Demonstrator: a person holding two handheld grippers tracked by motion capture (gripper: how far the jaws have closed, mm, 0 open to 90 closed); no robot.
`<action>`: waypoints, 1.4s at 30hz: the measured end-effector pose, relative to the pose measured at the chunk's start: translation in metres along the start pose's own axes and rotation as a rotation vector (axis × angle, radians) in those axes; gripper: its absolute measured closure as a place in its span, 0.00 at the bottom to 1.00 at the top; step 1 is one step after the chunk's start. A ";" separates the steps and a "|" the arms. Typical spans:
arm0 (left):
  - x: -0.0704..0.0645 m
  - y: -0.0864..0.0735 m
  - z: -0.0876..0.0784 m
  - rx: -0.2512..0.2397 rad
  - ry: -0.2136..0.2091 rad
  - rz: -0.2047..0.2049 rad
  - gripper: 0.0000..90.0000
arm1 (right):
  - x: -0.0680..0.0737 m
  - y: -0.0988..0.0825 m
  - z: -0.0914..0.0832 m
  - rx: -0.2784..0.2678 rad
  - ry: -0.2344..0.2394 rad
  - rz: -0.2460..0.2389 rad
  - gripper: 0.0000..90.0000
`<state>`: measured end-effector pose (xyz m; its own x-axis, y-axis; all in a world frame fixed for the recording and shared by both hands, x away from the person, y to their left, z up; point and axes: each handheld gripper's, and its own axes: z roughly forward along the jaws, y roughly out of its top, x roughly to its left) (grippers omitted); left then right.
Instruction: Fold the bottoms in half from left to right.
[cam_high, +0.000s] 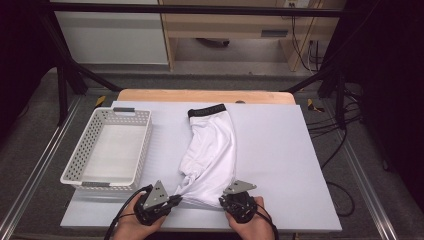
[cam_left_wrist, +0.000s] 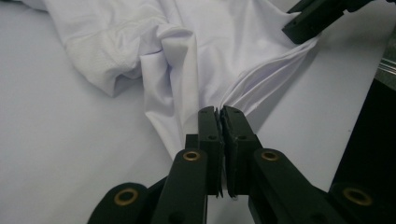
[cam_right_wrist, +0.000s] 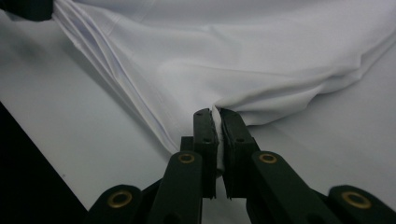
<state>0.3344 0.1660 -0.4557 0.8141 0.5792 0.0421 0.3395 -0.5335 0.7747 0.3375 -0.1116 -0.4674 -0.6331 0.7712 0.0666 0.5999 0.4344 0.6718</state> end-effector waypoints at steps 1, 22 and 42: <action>0.001 -0.001 -0.003 -0.007 -0.002 -0.012 0.96 | 0.003 0.001 0.001 0.000 0.006 -0.010 0.96; -0.043 0.002 0.006 0.039 -0.078 0.067 0.96 | 0.002 -0.026 -0.041 -0.031 -0.042 0.020 0.96; -0.020 0.011 -0.008 -0.074 0.017 -0.041 0.55 | -0.028 0.003 -0.052 -0.069 -0.190 -0.038 0.46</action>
<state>0.3180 0.1535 -0.4424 0.7917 0.6107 0.0195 0.3362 -0.4620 0.8207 0.3313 -0.1558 -0.4293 -0.5467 0.8319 -0.0955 0.5383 0.4365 0.7209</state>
